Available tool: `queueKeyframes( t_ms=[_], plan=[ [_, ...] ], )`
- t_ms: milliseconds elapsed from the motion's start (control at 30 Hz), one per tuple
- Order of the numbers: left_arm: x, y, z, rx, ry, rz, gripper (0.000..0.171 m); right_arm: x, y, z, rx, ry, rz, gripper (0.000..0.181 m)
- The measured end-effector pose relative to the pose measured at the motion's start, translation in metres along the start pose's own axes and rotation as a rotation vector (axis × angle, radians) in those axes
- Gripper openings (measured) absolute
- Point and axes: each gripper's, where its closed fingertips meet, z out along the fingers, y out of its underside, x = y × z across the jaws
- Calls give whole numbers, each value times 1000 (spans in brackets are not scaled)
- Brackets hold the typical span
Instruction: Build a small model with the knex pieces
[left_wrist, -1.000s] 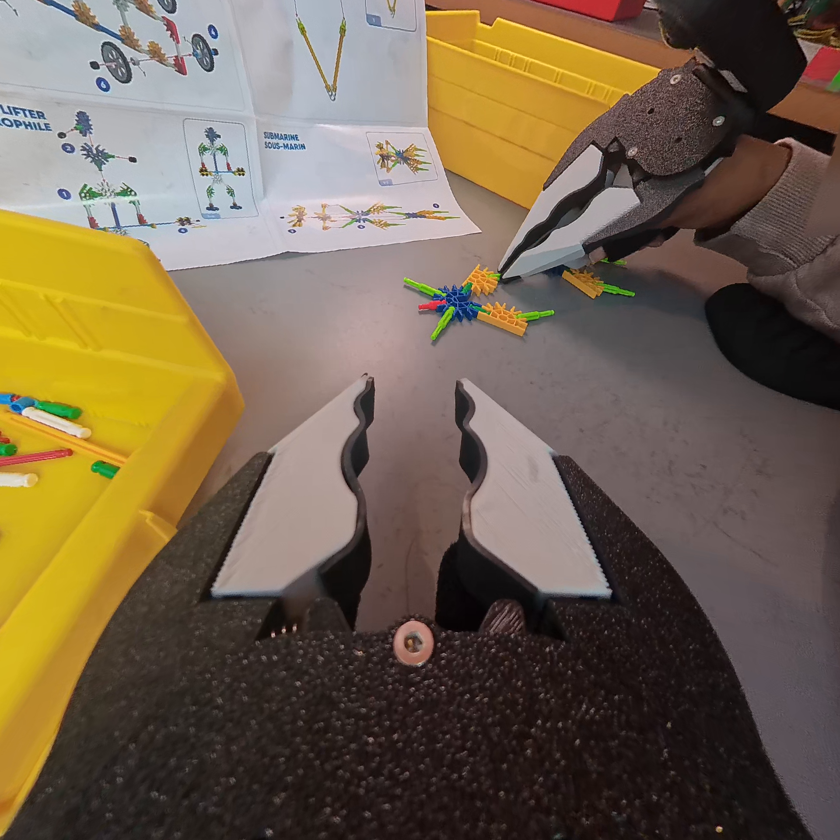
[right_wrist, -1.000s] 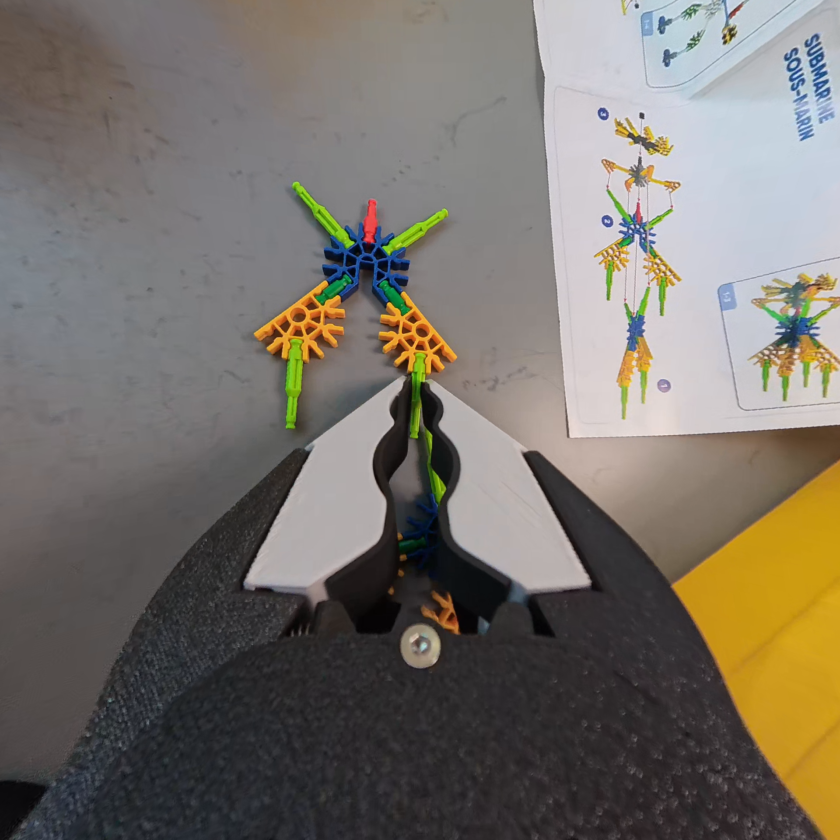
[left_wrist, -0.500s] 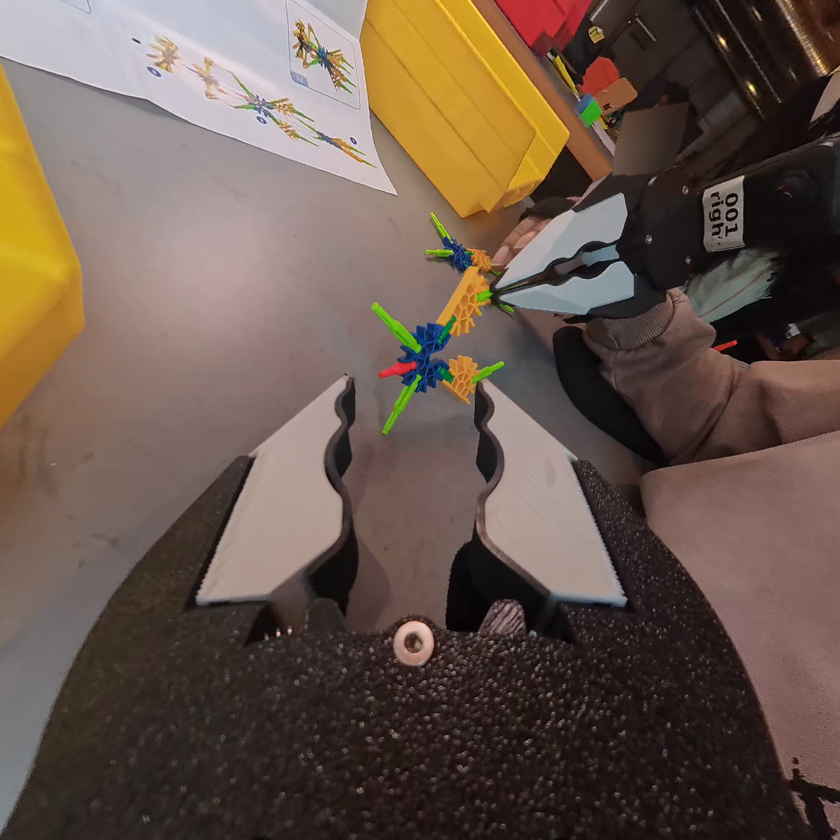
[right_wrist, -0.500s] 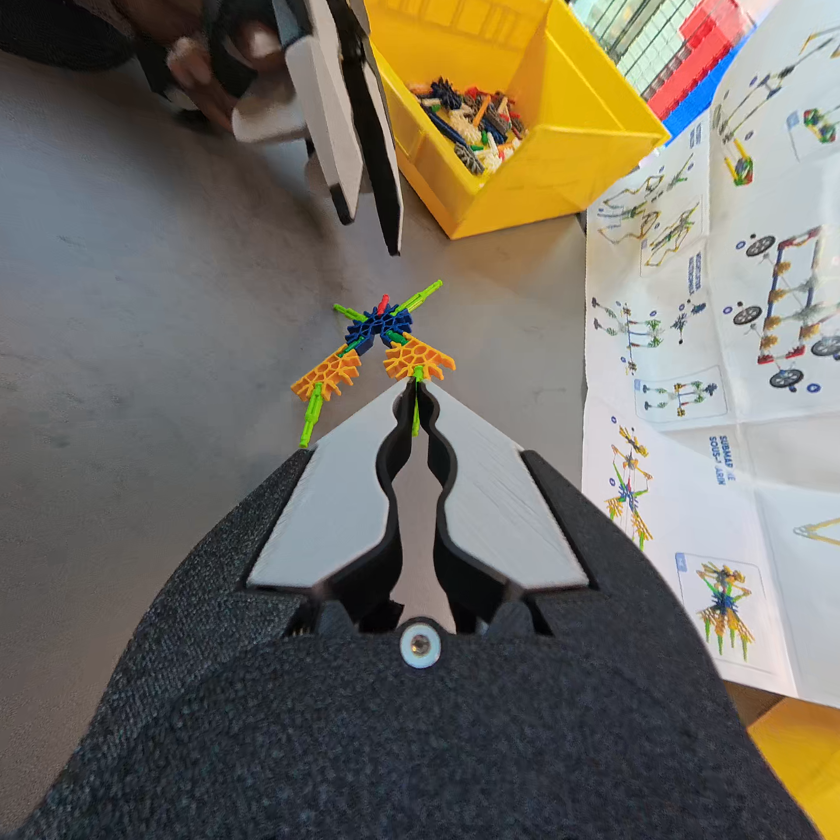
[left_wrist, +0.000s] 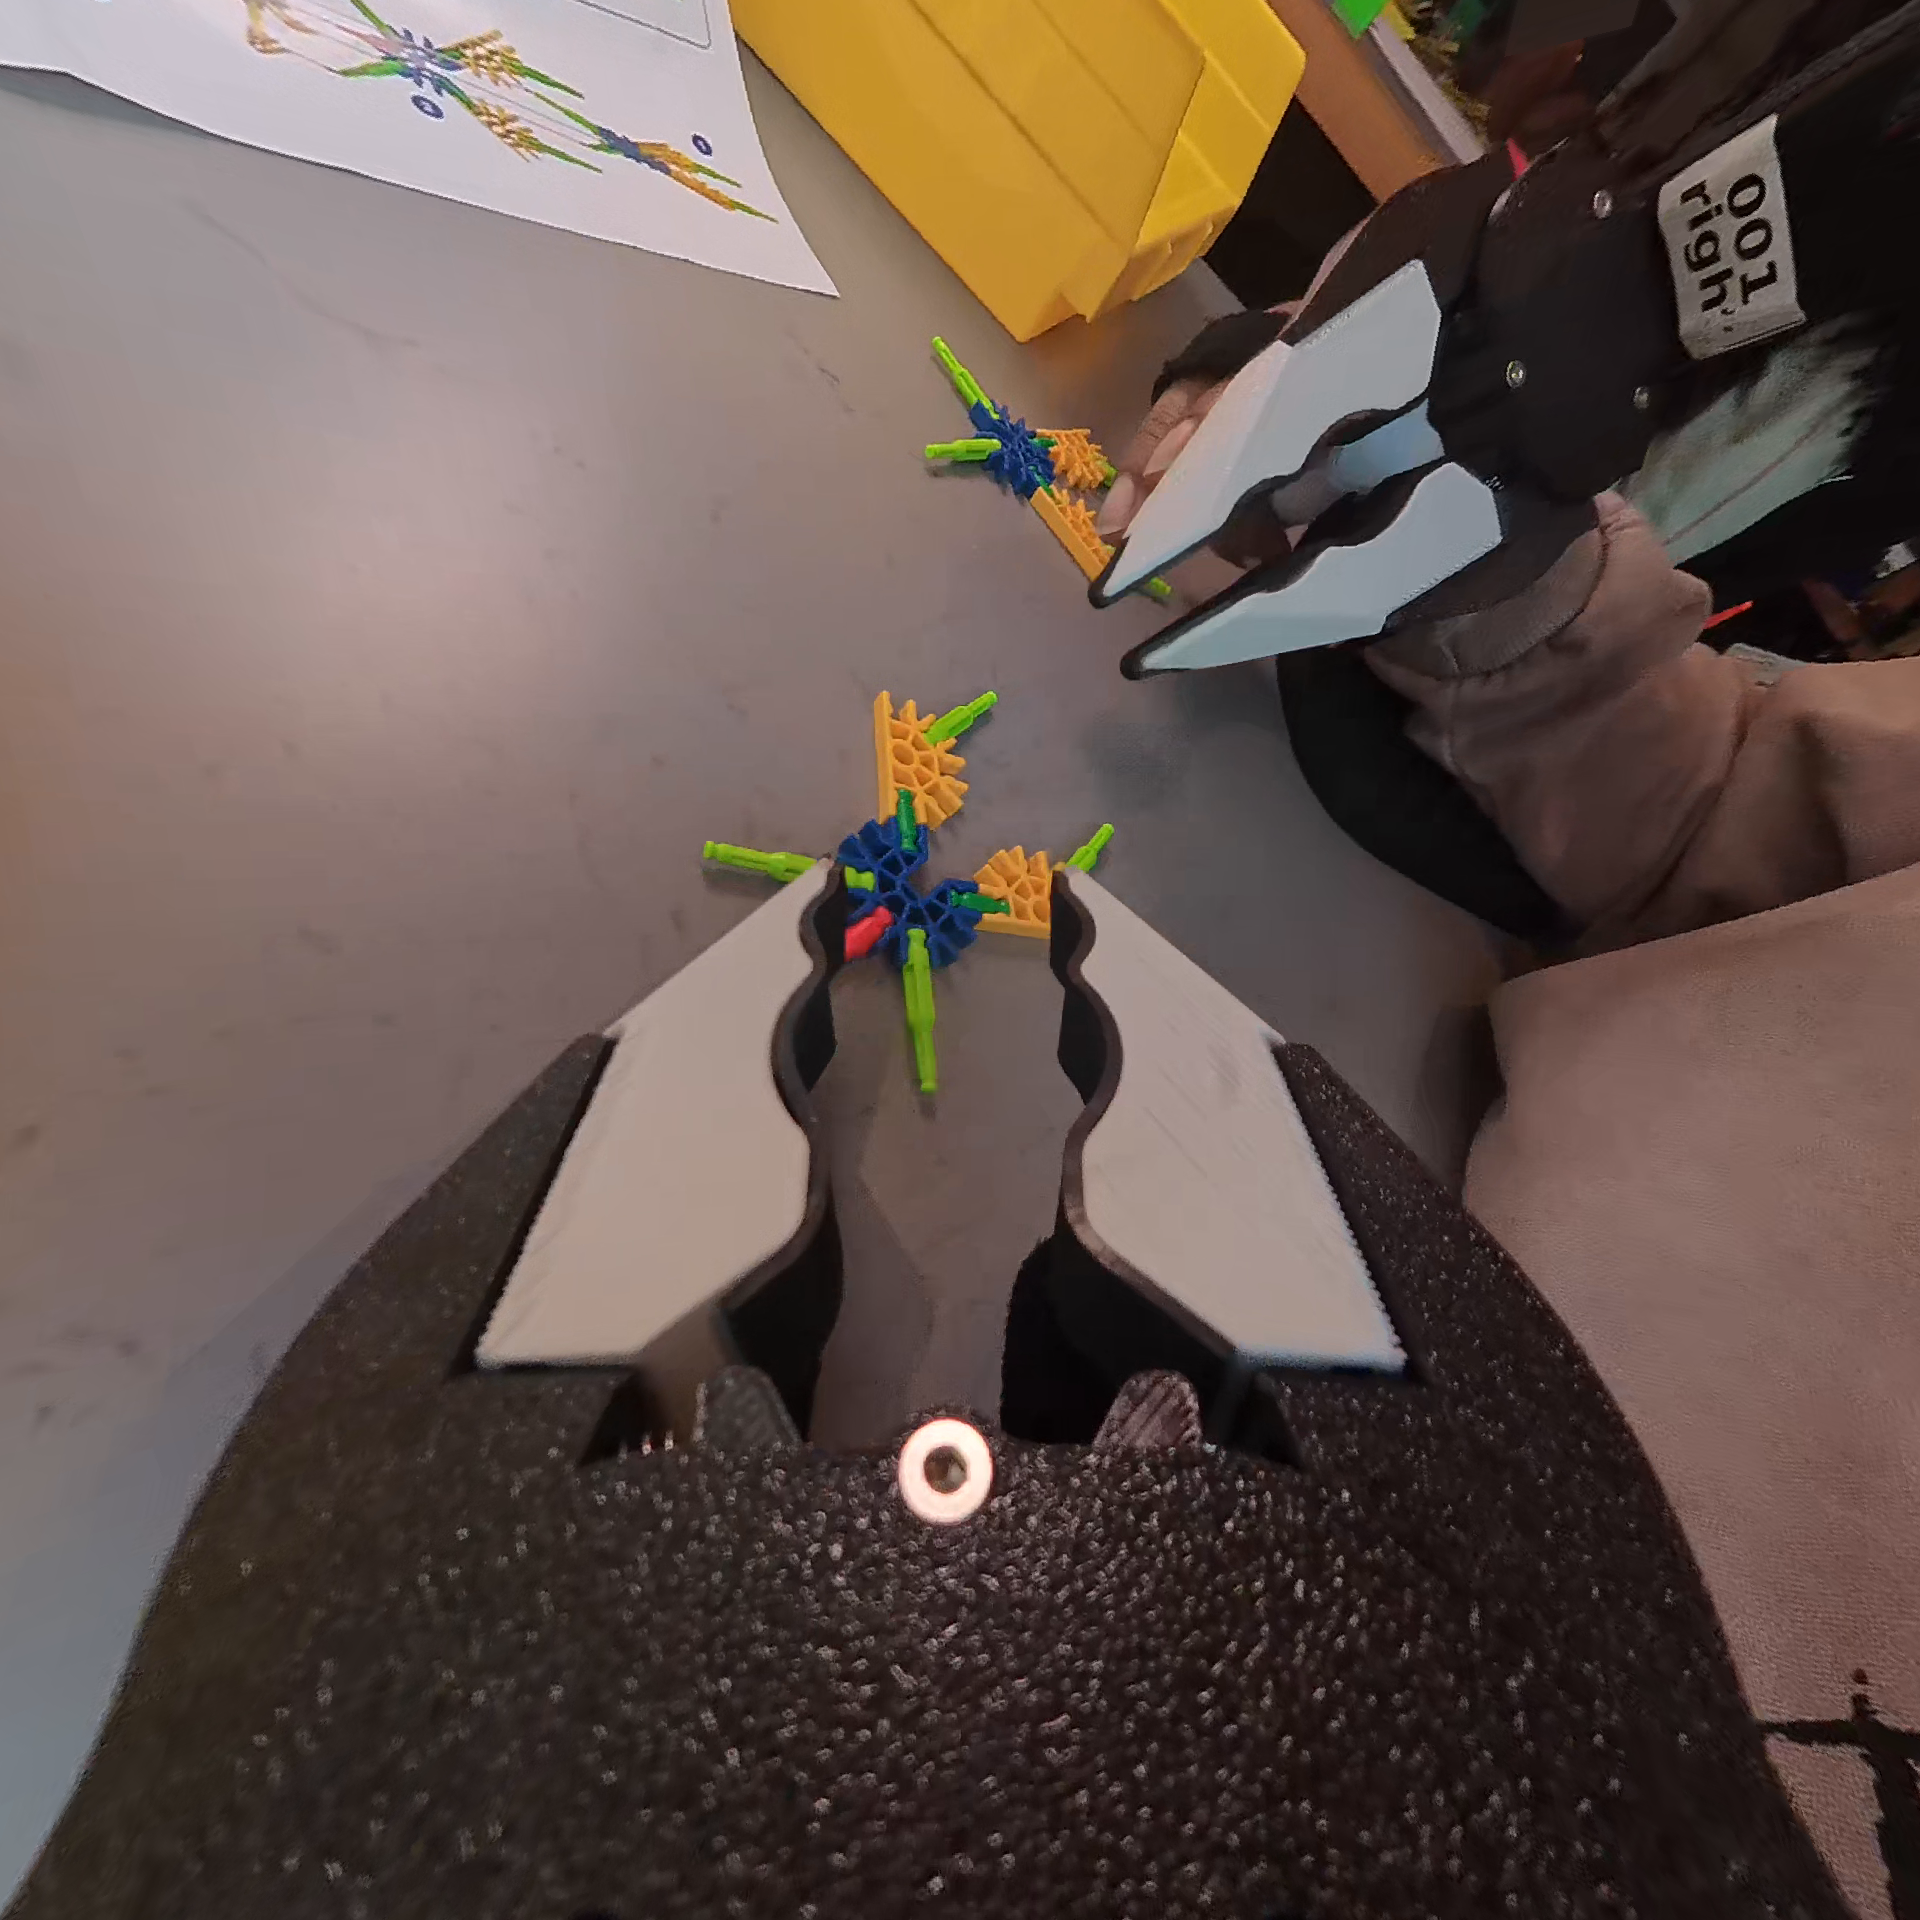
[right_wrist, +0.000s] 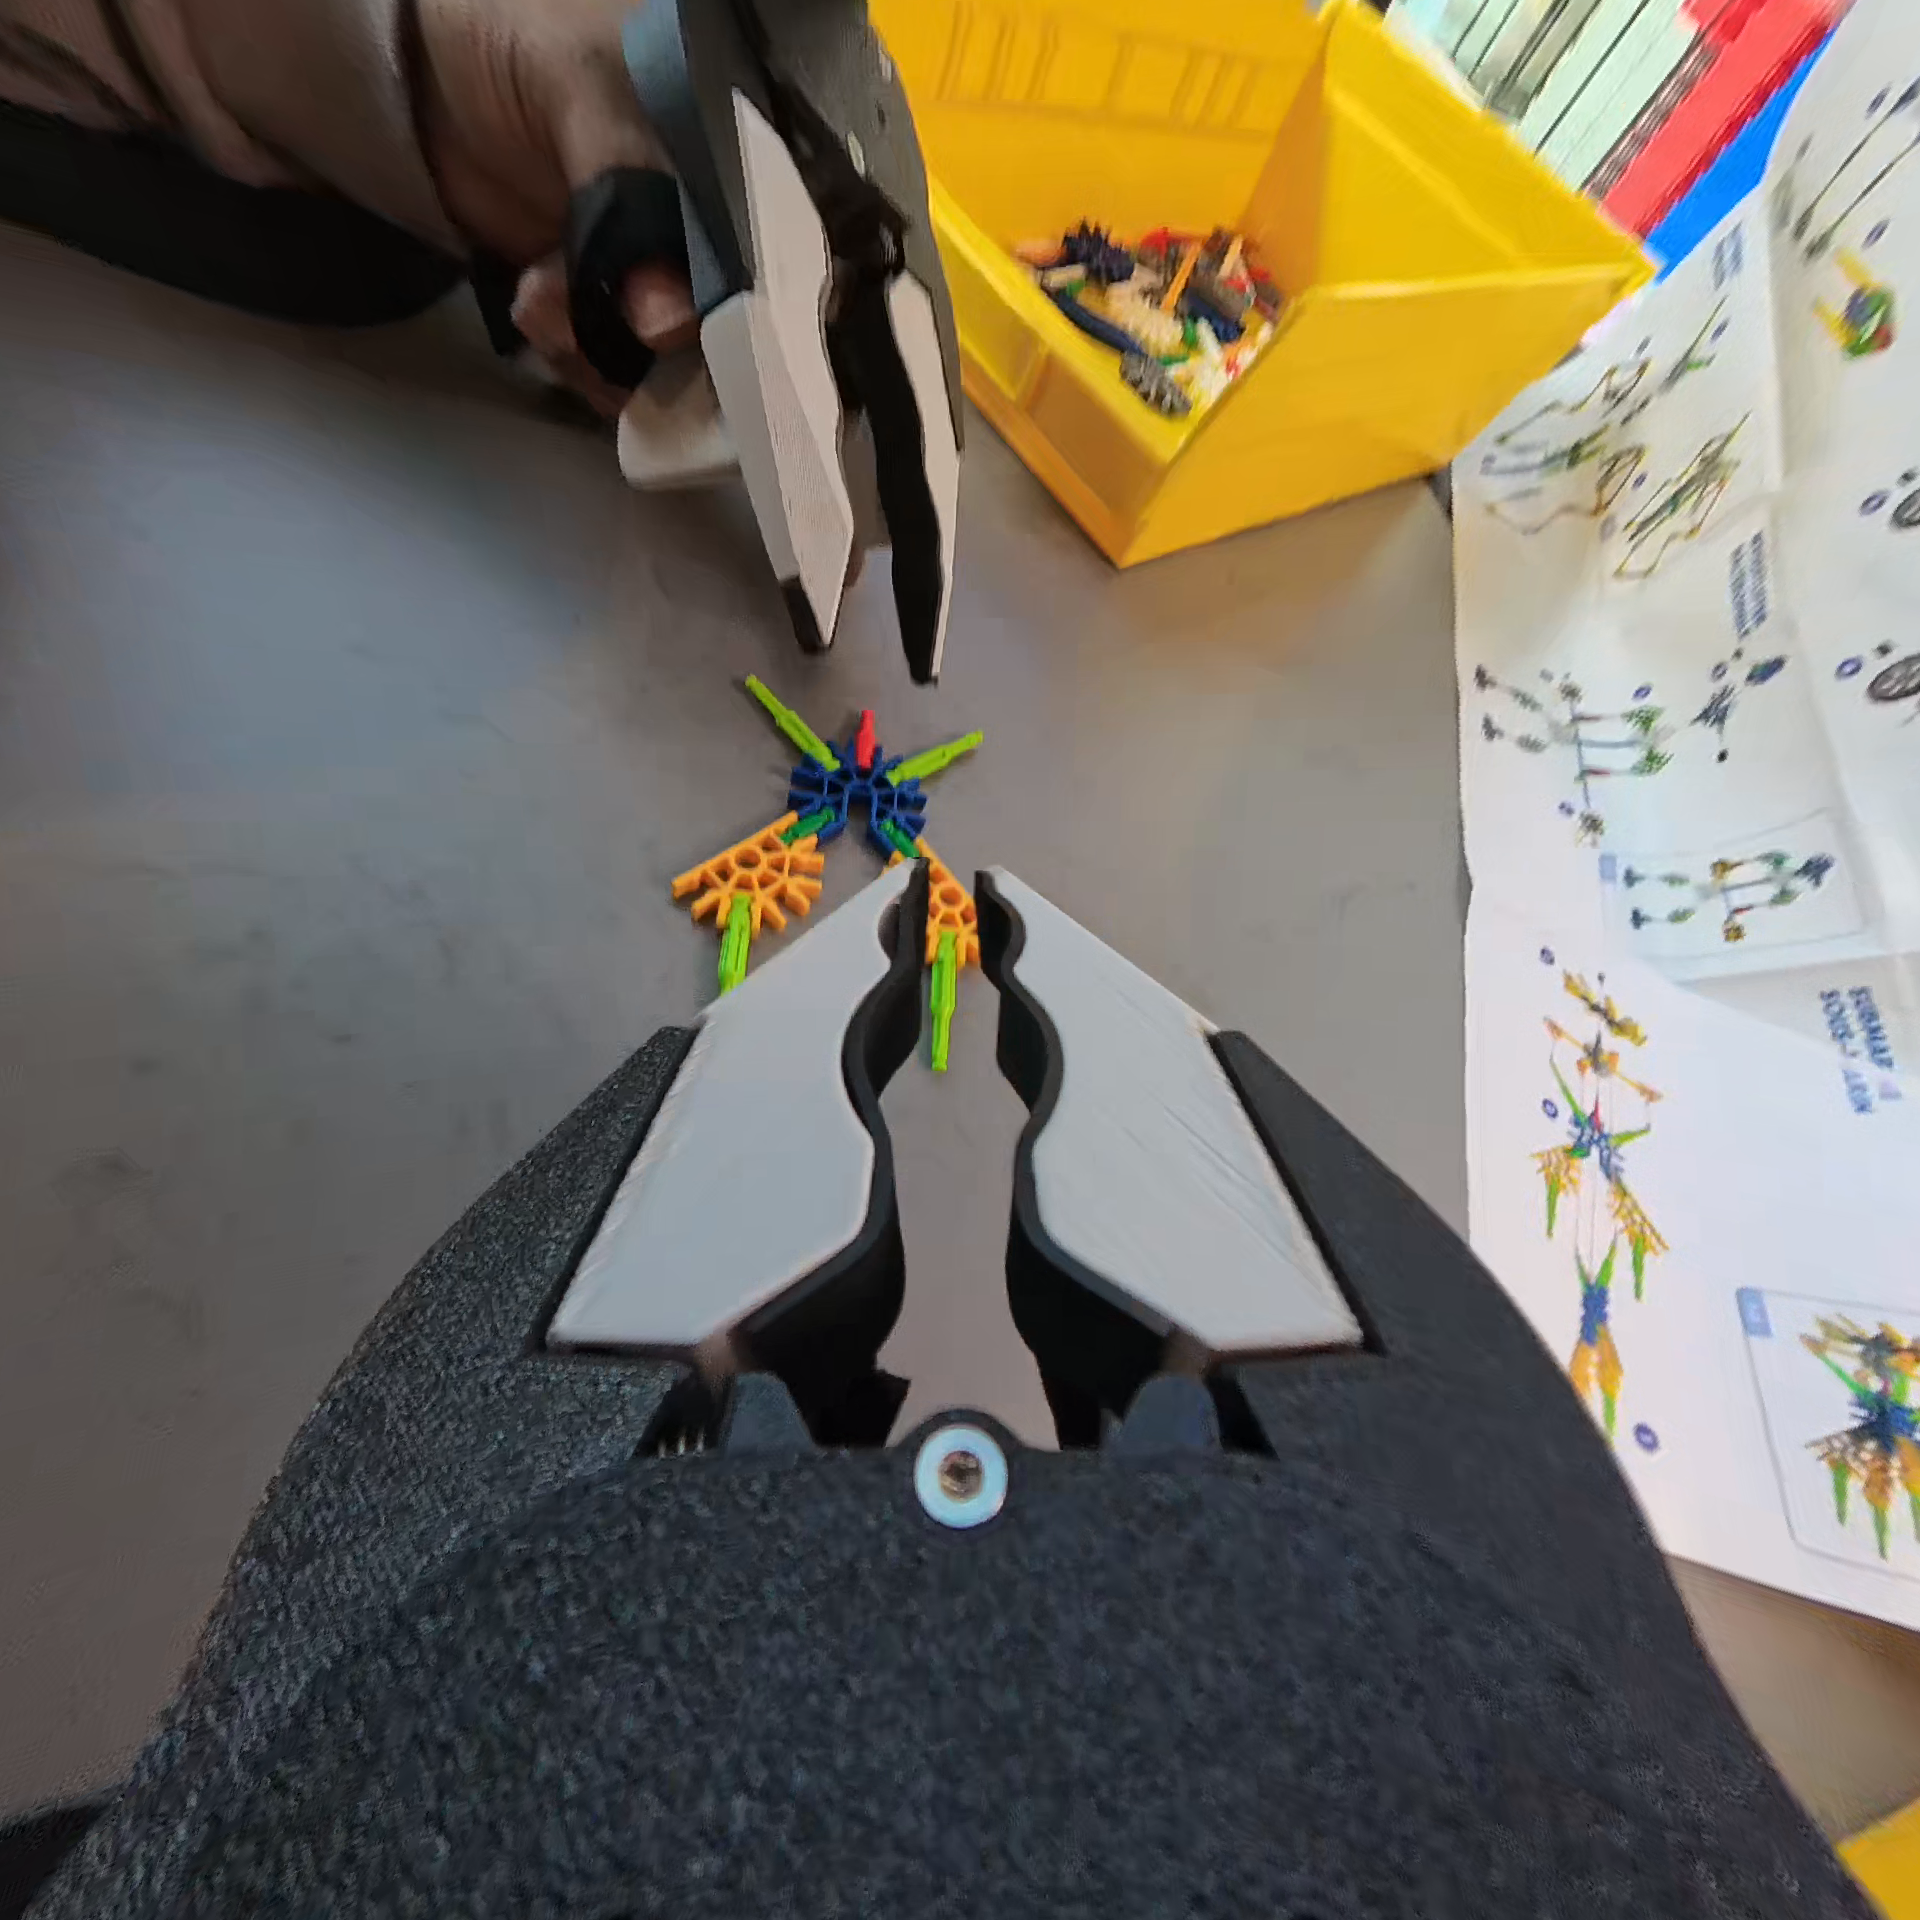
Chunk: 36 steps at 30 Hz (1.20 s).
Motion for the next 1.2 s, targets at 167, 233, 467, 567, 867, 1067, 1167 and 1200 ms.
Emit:
queueKeyframes(
  t_ms=[167, 233, 467, 567, 867, 1067, 1167, 1200],
  plan=[
    [-14, 6, -7, -30, -113, 80, 39, 2, 43, 11, -233, -5, 61, 21],
    [-16, 7, -7, -42, -133, 99, 39, 0, 49, 16, -284, -42, 97, 21],
    [-17, 9, -6, -53, -155, 133, 39, -9, 53, 22, -367, -146, 177, 1],
    [-19, 8, -9, -44, -165, 132, 39, -6, 56, 19, -377, -123, 175, 1],
    [-22, 5, -13, -19, -174, 119, 39, 24, 65, -6, -350, 19, 247, 1],
    [-23, 4, -13, -16, -181, 117, 39, 35, 79, -13, -398, 93, 259, 0],
    [-24, 0, -15, 12, -193, 122, 39, 47, 89, -19, -437, 158, 288, 1],
    [-24, -4, -17, 35, -201, 131, 39, 49, 90, -20, -440, 170, 303, 1]
  ],
)
